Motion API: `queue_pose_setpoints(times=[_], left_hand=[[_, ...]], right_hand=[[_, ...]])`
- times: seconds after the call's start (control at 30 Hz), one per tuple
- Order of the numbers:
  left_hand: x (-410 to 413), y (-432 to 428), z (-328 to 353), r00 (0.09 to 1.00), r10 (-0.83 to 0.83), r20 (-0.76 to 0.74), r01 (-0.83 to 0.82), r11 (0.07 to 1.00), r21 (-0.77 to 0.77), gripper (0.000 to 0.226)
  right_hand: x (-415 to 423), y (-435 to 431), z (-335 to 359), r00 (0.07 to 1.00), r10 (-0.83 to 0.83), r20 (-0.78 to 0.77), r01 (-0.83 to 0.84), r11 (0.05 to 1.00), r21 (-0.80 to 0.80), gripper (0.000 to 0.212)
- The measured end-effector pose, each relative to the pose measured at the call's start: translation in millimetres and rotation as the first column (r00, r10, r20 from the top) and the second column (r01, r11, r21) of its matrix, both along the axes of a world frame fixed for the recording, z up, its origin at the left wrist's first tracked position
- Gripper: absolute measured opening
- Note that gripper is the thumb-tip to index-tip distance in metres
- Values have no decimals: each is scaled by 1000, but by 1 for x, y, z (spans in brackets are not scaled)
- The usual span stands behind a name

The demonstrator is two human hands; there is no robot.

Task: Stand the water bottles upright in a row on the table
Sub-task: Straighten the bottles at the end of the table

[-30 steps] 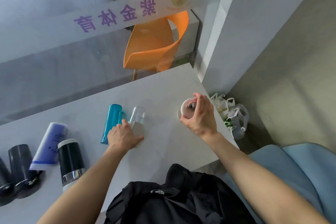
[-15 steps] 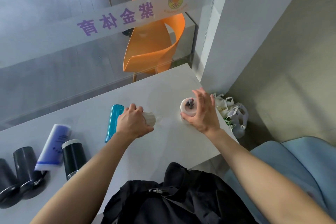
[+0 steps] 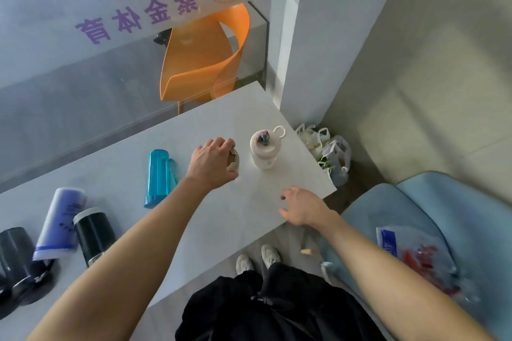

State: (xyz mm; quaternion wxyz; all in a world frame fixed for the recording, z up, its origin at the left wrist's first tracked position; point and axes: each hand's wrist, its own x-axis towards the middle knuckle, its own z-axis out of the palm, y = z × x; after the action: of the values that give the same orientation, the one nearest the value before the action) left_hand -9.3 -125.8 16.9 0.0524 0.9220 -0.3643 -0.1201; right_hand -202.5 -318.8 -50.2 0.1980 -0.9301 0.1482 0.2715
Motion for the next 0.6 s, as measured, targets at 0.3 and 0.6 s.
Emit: queue_pose_setpoints(times=[0.3,0.6], left_hand=[[4,15,18,987,62,-151,-59,998,25,106],[-32,176,23,854,520,-10,-519,853,47,57]], right_hand=[[27,29,0,942,225,251,-239,971,27,33],[92,148,-9,743,543,391,-602,798,37,28]])
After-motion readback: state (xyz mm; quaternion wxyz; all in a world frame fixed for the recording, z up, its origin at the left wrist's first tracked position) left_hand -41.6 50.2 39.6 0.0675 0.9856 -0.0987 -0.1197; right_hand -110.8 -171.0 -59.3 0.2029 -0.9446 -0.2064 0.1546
